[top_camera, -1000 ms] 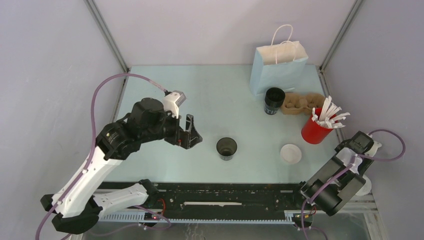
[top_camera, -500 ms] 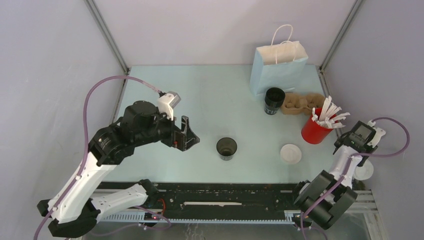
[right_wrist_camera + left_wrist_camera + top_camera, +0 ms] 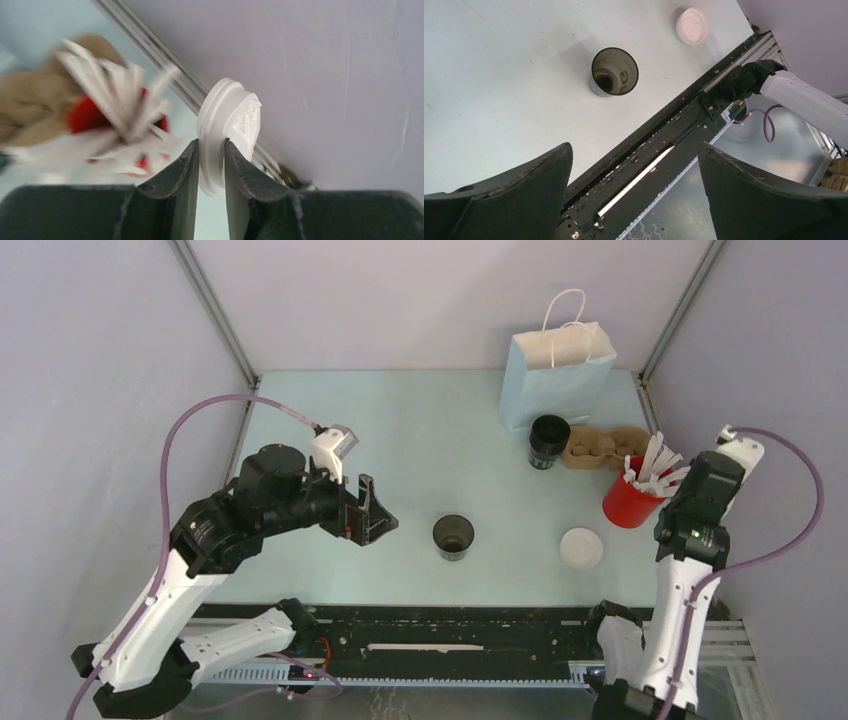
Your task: Pack the takeout coffee
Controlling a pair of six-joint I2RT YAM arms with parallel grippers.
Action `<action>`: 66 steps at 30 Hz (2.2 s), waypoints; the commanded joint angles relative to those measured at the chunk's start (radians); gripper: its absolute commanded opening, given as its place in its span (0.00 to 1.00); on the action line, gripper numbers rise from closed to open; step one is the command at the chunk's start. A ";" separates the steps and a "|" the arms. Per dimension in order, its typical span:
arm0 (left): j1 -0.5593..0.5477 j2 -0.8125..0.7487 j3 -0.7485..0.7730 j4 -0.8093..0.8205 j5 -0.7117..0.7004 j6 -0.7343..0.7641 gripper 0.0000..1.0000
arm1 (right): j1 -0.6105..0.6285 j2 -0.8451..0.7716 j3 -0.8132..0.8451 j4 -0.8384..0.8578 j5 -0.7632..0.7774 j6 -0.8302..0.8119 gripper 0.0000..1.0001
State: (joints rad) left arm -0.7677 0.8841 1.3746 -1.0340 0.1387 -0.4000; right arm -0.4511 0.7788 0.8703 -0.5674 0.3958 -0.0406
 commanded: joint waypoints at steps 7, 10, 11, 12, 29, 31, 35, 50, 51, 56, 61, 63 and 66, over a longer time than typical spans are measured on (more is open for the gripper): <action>-0.002 -0.009 0.062 0.020 0.053 -0.063 1.00 | 0.578 0.004 0.410 0.196 -0.025 -0.331 0.31; 0.005 -0.024 0.071 0.005 0.021 -0.085 1.00 | 0.835 0.051 0.468 0.211 0.017 -0.444 0.31; 0.006 -0.034 0.069 0.002 0.006 -0.096 1.00 | 0.926 0.066 0.472 0.212 0.030 -0.482 0.31; 0.010 -0.043 0.065 -0.002 -0.010 -0.105 1.00 | 1.026 0.084 0.471 0.206 0.046 -0.514 0.31; 0.365 -0.188 -0.126 0.002 0.111 -0.190 1.00 | 1.566 0.368 0.123 0.138 -0.380 -0.444 0.33; 0.366 -0.205 -0.155 0.031 0.121 -0.208 1.00 | 1.563 0.369 0.102 0.133 -0.385 -0.451 0.33; 0.366 -0.231 -0.208 0.060 0.130 -0.229 1.00 | 1.578 0.396 0.088 0.110 -0.348 -0.477 0.33; 0.366 -0.245 -0.231 0.038 0.171 -0.214 1.00 | 1.608 0.448 0.078 0.197 -0.182 -0.563 0.33; 0.366 -0.244 -0.233 0.037 0.172 -0.212 1.00 | 1.616 0.448 0.078 0.188 -0.184 -0.562 0.33; 0.366 -0.253 -0.241 0.037 0.175 -0.212 1.00 | 1.663 0.484 0.067 0.186 -0.138 -0.558 0.35; 0.366 -0.262 -0.243 0.031 0.177 -0.212 1.00 | 1.692 0.530 0.062 0.213 -0.031 -0.571 0.36; 0.366 -0.271 -0.247 0.029 0.178 -0.215 1.00 | 1.708 0.536 0.055 0.212 -0.010 -0.578 0.36; 0.366 -0.280 -0.250 0.028 0.180 -0.218 1.00 | 1.730 0.536 0.034 0.214 0.044 -0.584 0.36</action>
State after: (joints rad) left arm -0.4091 0.6216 1.1412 -1.0199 0.2958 -0.6056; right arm 1.2434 1.3186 0.9253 -0.3866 0.3428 -0.6018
